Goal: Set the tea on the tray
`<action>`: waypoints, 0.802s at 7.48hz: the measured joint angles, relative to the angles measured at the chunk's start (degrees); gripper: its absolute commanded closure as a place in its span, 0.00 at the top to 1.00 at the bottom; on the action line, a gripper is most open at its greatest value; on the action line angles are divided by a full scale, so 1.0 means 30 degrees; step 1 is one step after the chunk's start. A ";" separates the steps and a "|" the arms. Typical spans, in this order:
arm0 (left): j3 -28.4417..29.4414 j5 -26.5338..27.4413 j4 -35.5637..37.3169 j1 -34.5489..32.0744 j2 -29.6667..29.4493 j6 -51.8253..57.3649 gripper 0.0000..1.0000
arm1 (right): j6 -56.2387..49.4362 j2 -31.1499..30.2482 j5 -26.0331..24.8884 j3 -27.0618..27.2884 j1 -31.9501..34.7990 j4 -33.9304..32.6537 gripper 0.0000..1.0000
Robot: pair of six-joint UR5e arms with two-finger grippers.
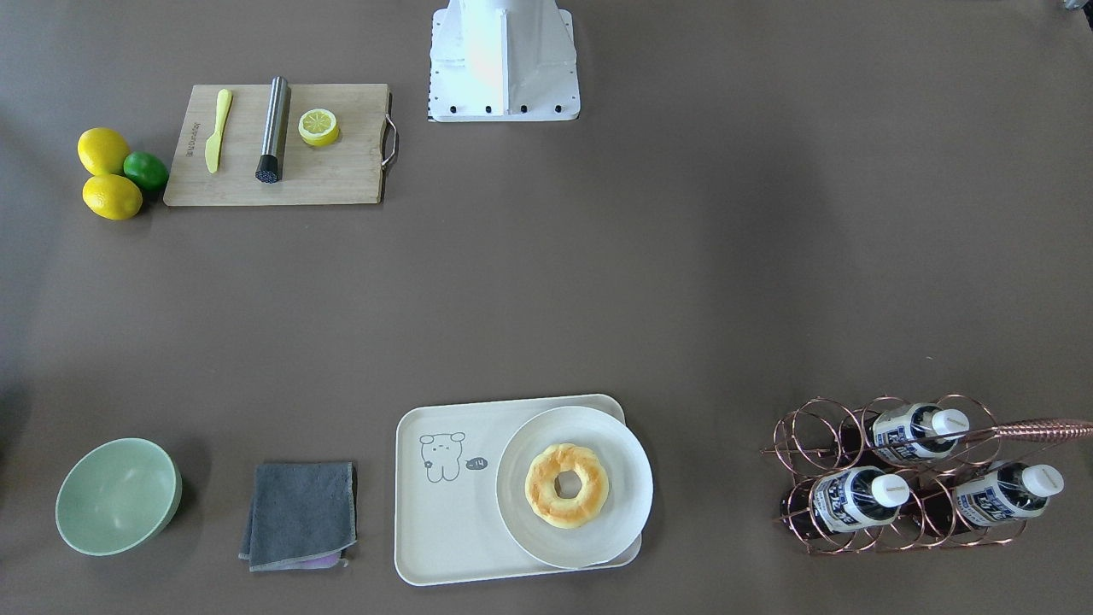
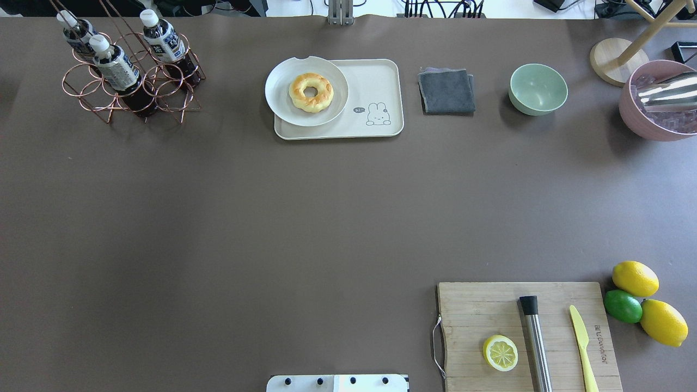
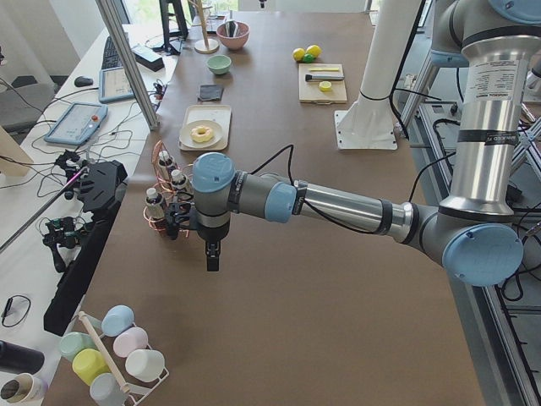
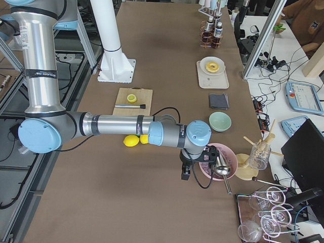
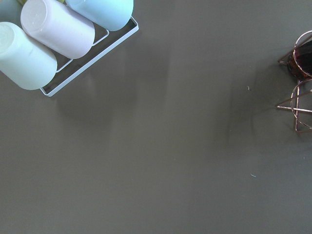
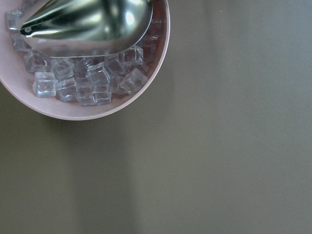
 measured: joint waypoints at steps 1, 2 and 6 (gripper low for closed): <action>0.0030 0.0021 0.0008 0.0000 -0.0002 -0.0008 0.97 | -0.0001 0.0052 0.0004 0.0000 0.0000 0.0000 1.00; 0.0024 0.0012 0.0001 -0.0001 0.0003 -0.0012 0.97 | -0.0001 0.0097 0.0008 -0.0009 0.0000 0.0000 1.00; -0.0024 0.0027 -0.0012 0.0000 -0.0016 0.0004 0.97 | -0.0026 0.0046 0.0545 -0.0009 0.0000 0.0026 1.00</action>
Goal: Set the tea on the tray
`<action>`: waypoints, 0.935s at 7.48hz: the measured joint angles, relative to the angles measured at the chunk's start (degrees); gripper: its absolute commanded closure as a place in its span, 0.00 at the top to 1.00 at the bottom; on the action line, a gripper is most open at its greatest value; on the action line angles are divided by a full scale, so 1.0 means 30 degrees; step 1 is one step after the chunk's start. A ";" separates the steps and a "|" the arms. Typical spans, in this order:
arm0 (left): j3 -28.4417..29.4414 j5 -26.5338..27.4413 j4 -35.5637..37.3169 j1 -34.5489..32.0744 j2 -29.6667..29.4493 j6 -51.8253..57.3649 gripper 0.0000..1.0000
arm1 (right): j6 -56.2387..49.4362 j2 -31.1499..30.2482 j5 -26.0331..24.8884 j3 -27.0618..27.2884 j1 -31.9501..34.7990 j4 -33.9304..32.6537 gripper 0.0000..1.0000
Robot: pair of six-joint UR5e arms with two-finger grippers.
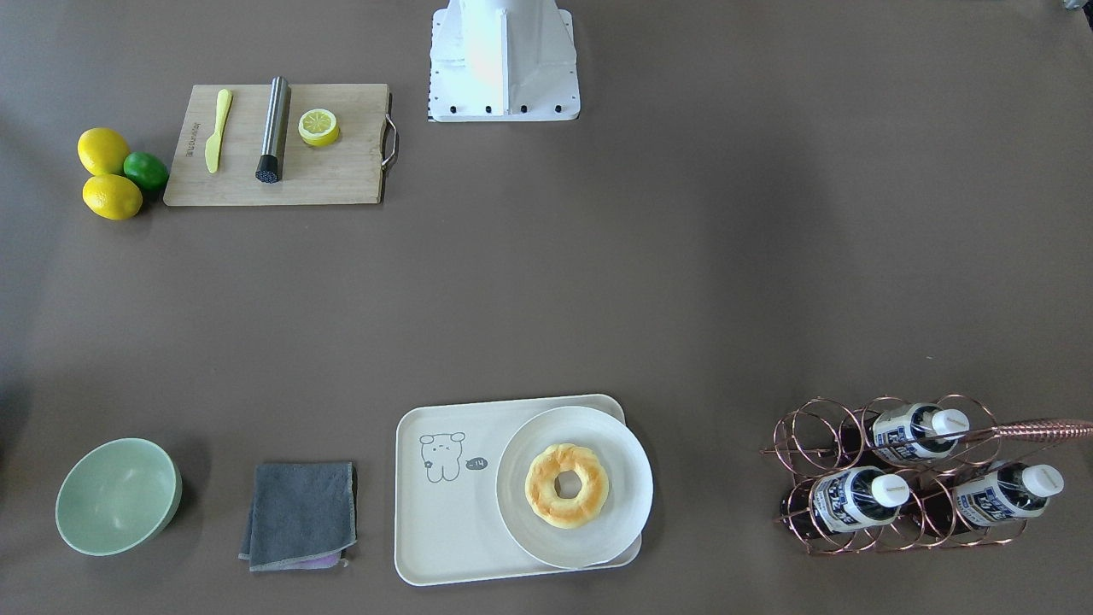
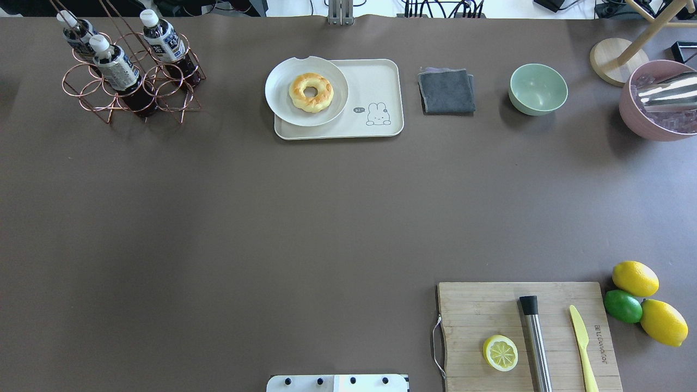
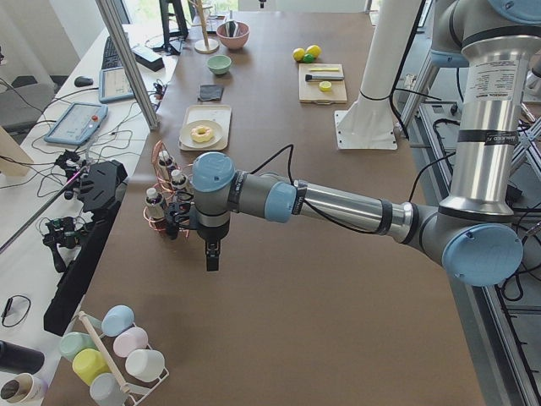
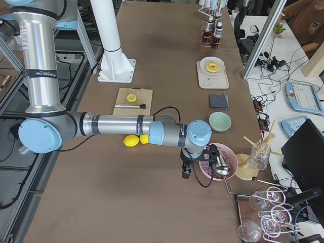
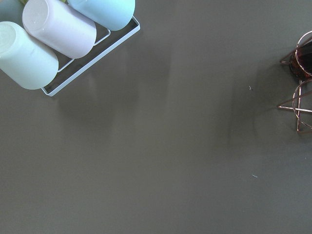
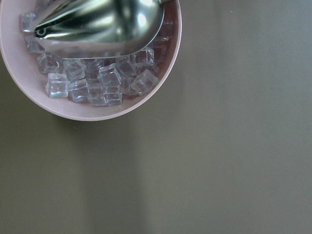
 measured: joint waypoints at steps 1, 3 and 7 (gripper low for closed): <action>0.0000 0.0024 -0.0001 0.0000 -0.0010 0.0005 0.97 | 0.0008 0.0066 0.0069 -0.0009 0.0000 -0.0011 1.00; -0.0052 -0.0013 -0.0017 0.0022 -0.0003 -0.0007 0.97 | 0.0001 0.0109 0.0120 0.0018 0.0034 -0.0010 1.00; -0.1018 -0.0082 -0.0922 0.0639 0.0003 -0.0041 0.97 | -0.0031 -0.0278 0.0071 0.0392 0.0360 0.0009 1.00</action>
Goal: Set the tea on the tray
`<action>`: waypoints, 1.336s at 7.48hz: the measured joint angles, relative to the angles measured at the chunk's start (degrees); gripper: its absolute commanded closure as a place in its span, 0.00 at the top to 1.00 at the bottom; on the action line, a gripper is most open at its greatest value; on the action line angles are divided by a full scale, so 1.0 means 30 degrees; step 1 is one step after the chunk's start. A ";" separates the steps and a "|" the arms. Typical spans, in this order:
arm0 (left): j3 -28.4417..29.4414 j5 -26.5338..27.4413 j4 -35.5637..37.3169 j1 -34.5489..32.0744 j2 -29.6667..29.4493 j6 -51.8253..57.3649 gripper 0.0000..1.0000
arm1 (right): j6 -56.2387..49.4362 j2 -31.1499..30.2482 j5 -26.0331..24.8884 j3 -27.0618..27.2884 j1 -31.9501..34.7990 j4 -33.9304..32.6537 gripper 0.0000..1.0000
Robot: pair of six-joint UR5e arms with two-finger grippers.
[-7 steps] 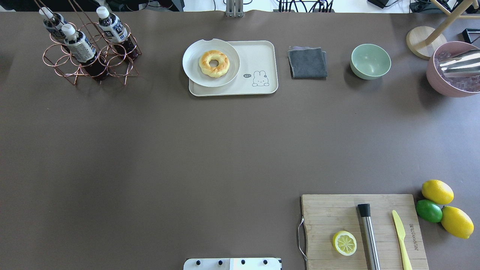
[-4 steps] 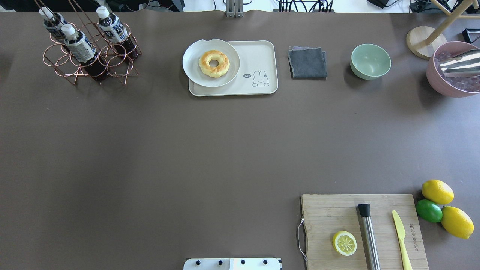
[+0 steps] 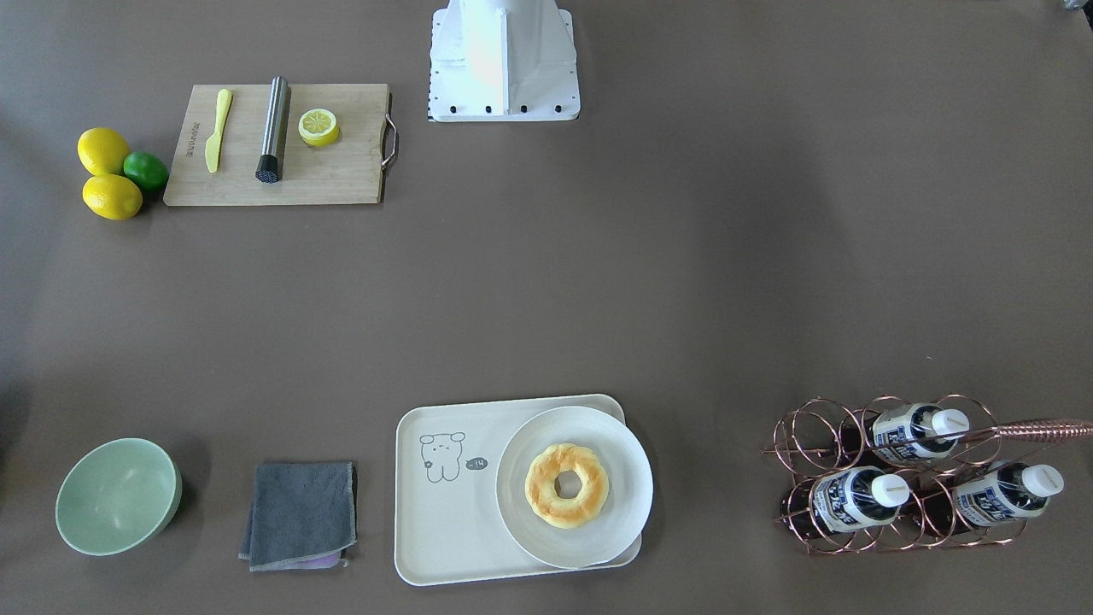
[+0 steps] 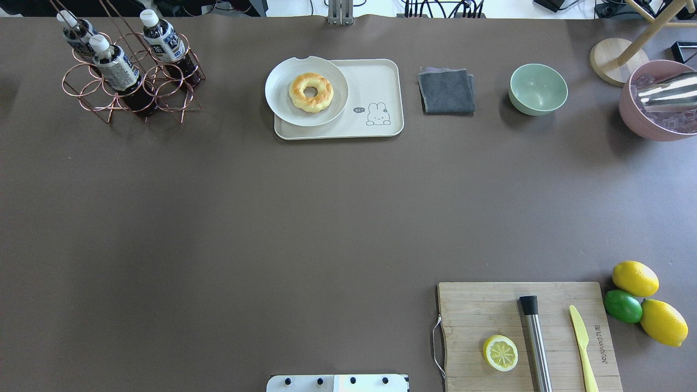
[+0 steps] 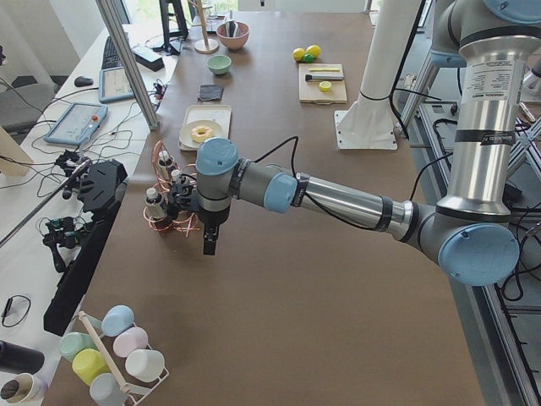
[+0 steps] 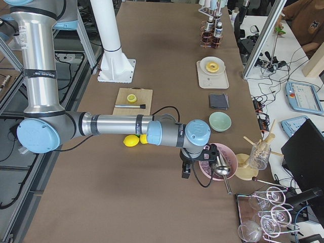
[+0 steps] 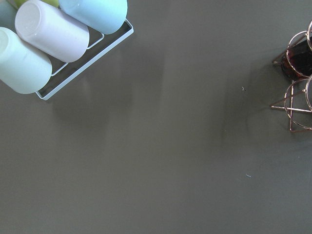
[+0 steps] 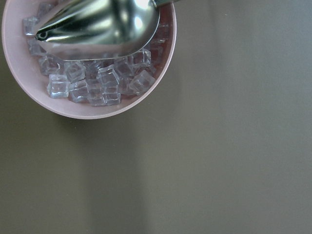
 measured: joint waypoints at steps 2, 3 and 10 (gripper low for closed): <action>-0.0148 -0.0103 -0.2148 0.0922 0.0100 0.0037 0.97 | -0.0002 -0.0606 0.0003 0.0570 0.0038 0.0006 1.00; 0.0045 -0.0539 -0.4822 0.1729 0.0380 -0.0065 0.97 | -0.0002 -0.0809 -0.0014 0.0702 0.0048 0.0001 1.00; -0.3777 0.3843 -0.4543 0.7074 -0.1957 -0.8130 0.97 | -0.0387 -0.1627 -0.0080 0.0702 0.0401 0.0000 1.00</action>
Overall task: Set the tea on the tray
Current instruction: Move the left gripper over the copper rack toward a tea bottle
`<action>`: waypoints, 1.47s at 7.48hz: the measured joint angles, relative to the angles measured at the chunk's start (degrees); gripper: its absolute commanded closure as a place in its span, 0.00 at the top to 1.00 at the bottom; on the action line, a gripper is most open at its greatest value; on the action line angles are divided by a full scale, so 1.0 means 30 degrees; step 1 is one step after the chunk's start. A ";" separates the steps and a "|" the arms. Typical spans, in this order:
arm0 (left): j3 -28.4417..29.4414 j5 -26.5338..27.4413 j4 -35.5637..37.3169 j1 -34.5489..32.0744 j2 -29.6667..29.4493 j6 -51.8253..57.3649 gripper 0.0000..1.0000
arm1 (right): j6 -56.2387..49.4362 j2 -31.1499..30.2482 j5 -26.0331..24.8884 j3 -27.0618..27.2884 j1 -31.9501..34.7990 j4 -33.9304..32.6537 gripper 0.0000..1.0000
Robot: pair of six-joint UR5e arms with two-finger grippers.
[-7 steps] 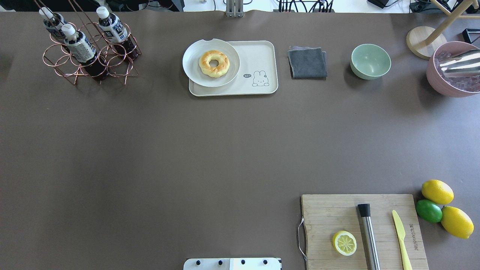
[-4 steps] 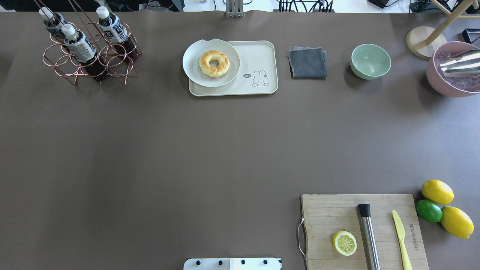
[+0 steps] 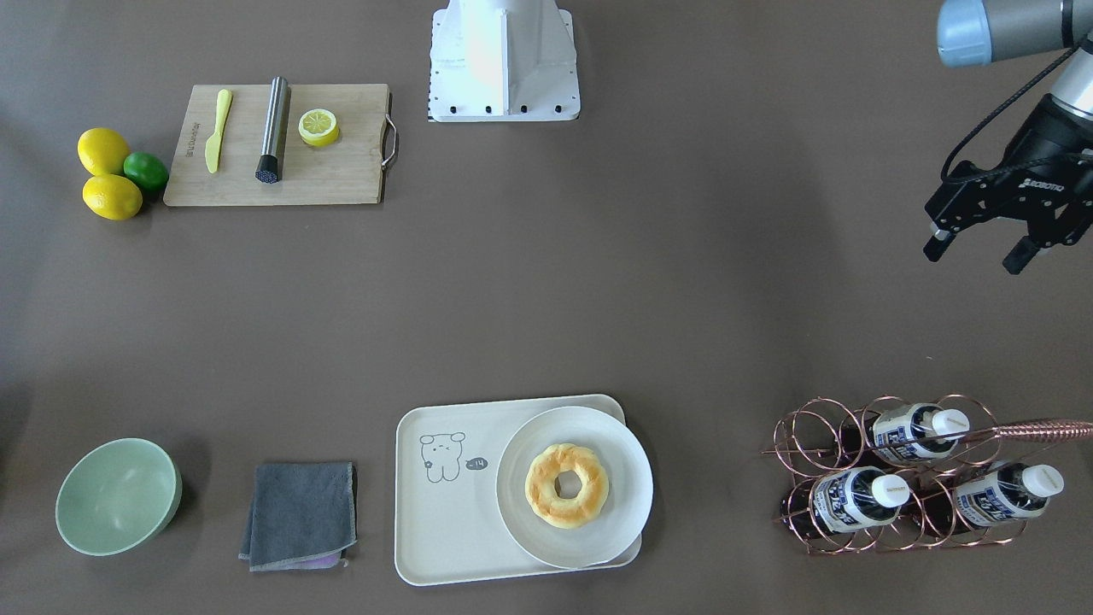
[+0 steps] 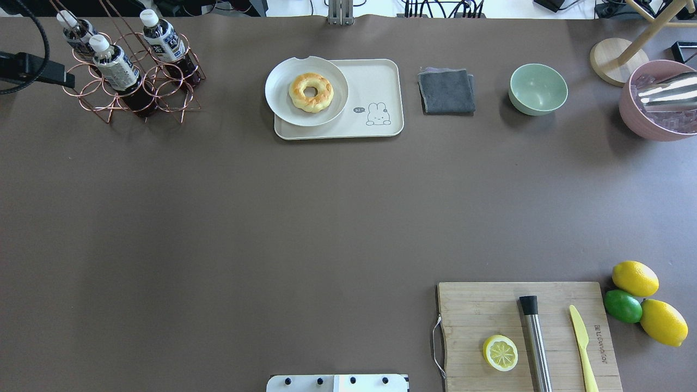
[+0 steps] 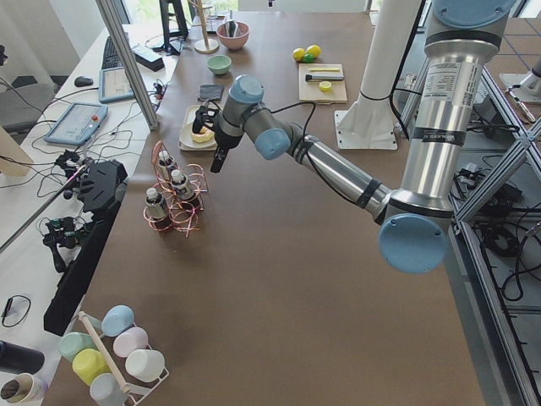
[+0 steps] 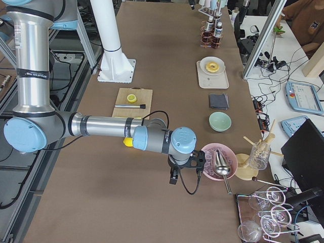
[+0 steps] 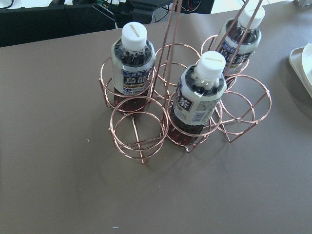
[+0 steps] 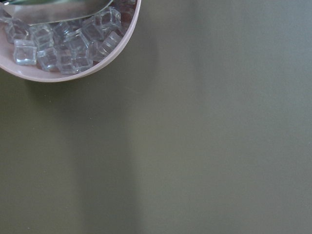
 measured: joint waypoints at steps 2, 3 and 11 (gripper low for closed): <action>-0.0321 0.1722 0.1596 0.1035 -0.1488 -0.1801 0.97 | -0.0238 -0.0285 0.0021 -0.0005 0.0236 -0.0004 1.00; 0.0216 0.3528 0.1330 0.2033 -0.1744 -0.2025 0.97 | -0.0271 -0.0345 0.0025 0.0006 0.0328 -0.0005 1.00; 0.5833 0.4841 -0.2389 0.1181 -0.3616 -0.0010 0.96 | -0.0202 -0.0353 0.0028 0.0044 0.0439 -0.0006 1.00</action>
